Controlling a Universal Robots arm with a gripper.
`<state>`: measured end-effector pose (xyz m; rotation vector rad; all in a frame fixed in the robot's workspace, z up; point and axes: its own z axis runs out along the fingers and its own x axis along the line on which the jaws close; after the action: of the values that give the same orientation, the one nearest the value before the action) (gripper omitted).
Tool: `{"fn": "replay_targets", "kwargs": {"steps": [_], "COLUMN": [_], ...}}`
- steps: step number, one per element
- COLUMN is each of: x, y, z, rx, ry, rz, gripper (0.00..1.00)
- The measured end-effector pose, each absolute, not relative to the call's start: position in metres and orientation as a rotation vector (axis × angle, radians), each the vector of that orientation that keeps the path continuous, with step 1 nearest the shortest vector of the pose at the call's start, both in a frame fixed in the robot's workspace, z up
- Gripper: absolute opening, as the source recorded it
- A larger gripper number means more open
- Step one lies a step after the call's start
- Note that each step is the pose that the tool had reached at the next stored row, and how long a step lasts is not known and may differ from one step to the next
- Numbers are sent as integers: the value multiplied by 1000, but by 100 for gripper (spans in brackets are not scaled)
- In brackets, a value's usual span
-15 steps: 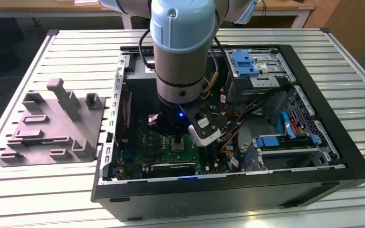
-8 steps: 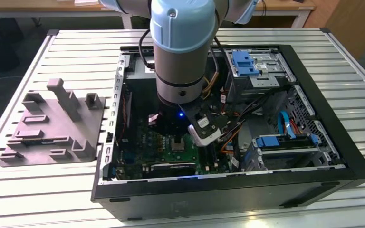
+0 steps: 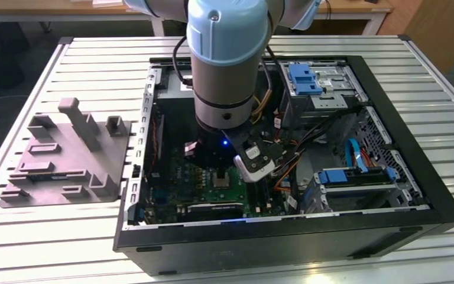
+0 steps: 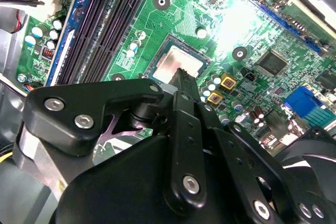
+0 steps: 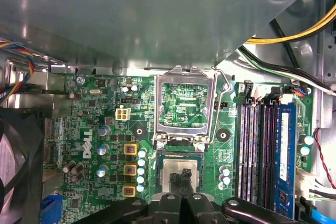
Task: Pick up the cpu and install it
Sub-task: 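Close the cpu cover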
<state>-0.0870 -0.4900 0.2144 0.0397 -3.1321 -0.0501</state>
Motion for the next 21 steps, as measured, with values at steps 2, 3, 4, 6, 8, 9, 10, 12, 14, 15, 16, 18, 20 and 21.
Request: {"fn": "replay_targets", "kwargs": {"steps": [2, 3, 4, 6, 8, 9, 10, 12, 14, 15, 16, 18, 20, 21], "x": [-87, -87, -87, -87, -87, -87, -87, -87, -87, -87, -87, -87, -87, -87], "y": [-490, -490, -490, -490, -490, -490, -490, -490, -490, -490, -490, -490, -490, -490], "z": [218, 220, 223, 231, 238, 241, 243, 245, 245, 245, 245, 245, 245, 245], "rx": [40, 40, 40, 39, 40, 40, 40, 40, 40, 40, 40, 50, 104, 135], "ry": [-3132, -3132, -3132, -3132, -3132, -3132, -3132, -3132, -3132, -3132, -3132, -3132, -3130, -3128], "rz": [-50, -50, -50, -50, -50, -50, -50, -50, -51, -51, -50, -50, -50, -49], "gripper": [11, 11, 11, 11, 11, 11, 11, 11, 11, 11, 11, 11, 11, 11]}}
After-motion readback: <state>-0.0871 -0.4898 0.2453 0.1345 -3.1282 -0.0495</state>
